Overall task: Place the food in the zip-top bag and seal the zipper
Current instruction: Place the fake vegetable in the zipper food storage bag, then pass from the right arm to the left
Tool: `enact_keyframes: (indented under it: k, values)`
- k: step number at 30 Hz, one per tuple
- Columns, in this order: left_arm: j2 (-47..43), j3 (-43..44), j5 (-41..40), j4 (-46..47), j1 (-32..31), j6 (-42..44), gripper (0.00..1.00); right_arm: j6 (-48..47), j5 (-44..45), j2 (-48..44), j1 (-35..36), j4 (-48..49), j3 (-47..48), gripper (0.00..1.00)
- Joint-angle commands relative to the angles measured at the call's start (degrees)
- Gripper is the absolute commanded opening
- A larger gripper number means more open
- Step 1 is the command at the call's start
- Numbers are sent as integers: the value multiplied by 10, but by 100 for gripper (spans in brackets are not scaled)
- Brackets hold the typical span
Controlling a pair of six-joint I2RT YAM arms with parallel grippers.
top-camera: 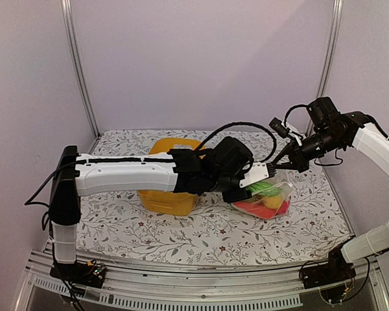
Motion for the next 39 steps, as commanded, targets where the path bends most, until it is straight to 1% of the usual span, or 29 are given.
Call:
enact_keyframes:
  k: [1, 6, 9, 11, 15, 20, 25, 29, 32, 36, 39]
  values:
    - [-80, -28, -18, 21, -16, -4, 67, 3, -12, 0, 2, 2, -4, 0]
    - [-147, -86, 30, 33, -23, -34, 68, 1, -14, 0, 2, 2, -2, 0]
    - [-192, -144, 91, 45, -25, -34, 65, 0, -15, -5, 2, 3, -7, 0]
    - [-206, -168, 121, 47, -26, -31, 62, 0, -15, -9, 2, 4, -11, 0]
    - [-186, -156, 149, 4, -27, -34, 57, 2, -16, -14, 2, 3, -13, 0]
    - [-142, -133, 169, -2, -30, -47, 55, 3, -15, -19, 1, -2, -16, 0]
    - [-89, -111, 149, -13, -40, -34, 49, 2, -9, -25, 2, -3, -22, 0]
    - [-45, -69, 101, -46, -43, -49, 42, 5, -11, -25, 1, -3, -23, 0]
    - [-28, -61, 47, -38, -44, -58, 34, 4, -7, -29, 2, -2, -28, 0]
    - [-22, -46, 32, -43, -44, -69, 17, 5, -6, -29, 2, 0, -31, 0]
    - [-37, -60, 28, -31, -44, -66, 3, 5, -9, -27, 2, -3, -30, 0]
